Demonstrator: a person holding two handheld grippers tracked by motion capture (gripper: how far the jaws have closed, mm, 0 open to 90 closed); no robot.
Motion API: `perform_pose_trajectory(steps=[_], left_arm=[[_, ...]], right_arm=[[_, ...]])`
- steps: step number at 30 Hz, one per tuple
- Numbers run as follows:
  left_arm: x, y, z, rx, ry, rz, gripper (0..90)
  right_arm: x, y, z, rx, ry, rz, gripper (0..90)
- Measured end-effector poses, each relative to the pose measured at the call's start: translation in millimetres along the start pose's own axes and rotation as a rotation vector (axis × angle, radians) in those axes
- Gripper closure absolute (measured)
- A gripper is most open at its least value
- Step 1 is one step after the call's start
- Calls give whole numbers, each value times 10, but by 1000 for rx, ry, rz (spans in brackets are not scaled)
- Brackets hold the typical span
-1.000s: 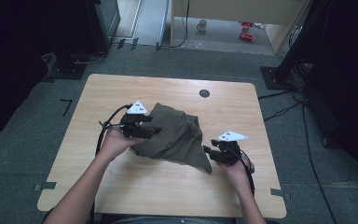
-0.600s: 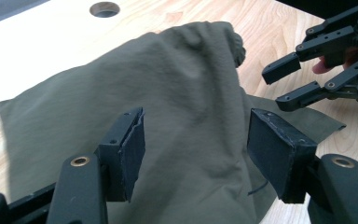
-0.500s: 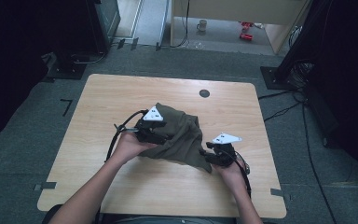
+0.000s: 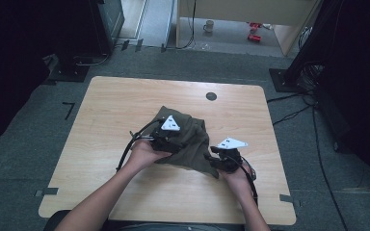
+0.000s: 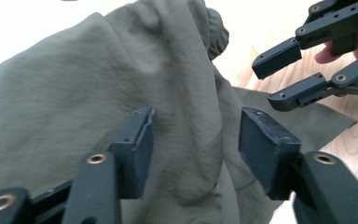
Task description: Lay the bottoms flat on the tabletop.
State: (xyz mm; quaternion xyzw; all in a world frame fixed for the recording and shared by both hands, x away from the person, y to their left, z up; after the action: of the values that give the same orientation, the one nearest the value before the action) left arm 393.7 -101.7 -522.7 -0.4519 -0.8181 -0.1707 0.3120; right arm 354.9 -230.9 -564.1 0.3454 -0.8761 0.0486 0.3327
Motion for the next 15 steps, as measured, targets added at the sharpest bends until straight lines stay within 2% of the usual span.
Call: perform_pose_trajectory(steps=[4, 6, 7, 8, 9, 10, 12, 15], left_arm=[[-63, -1, 45, -7, 6, -9, 538], [-85, 2, 64, -8, 14, -13, 642], [-88, 5, 70, -19, 14, -16, 642], [-84, 8, 72, -28, 14, -20, 696], [-80, 8, 64, -34, 3, -24, 785], [-76, 11, 59, -35, -1, -25, 785], [-52, 21, 44, -40, -13, -25, 883], [27, 58, -2, -33, -34, -23, 896]], right_arm=[[-39, 41, 6, 10, 9, -6, 569], [-57, 51, 7, 13, 9, -7, 565], [-66, 62, 9, 16, 12, -9, 565], [-79, 77, 11, 24, 14, -9, 565], [-98, 96, 21, 38, 22, -14, 565], [-98, 96, 21, 38, 22, -14, 565], [-128, 108, 43, 43, 36, -19, 565], [-157, 111, 78, 46, 58, -16, 565]])
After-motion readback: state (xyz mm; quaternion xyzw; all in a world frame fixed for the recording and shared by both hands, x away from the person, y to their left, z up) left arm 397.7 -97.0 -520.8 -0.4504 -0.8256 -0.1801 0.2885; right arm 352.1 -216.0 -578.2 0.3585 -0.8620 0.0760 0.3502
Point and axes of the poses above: each handheld gripper's, and its own axes: x roughly backward along the jaws, z roughly out of its underside, y roughly to its left, the point moved 10 cm from there along -x, roughly forward along the jaws, and after that the axes turned 5 degrees about -z, right-handed, at the moved point
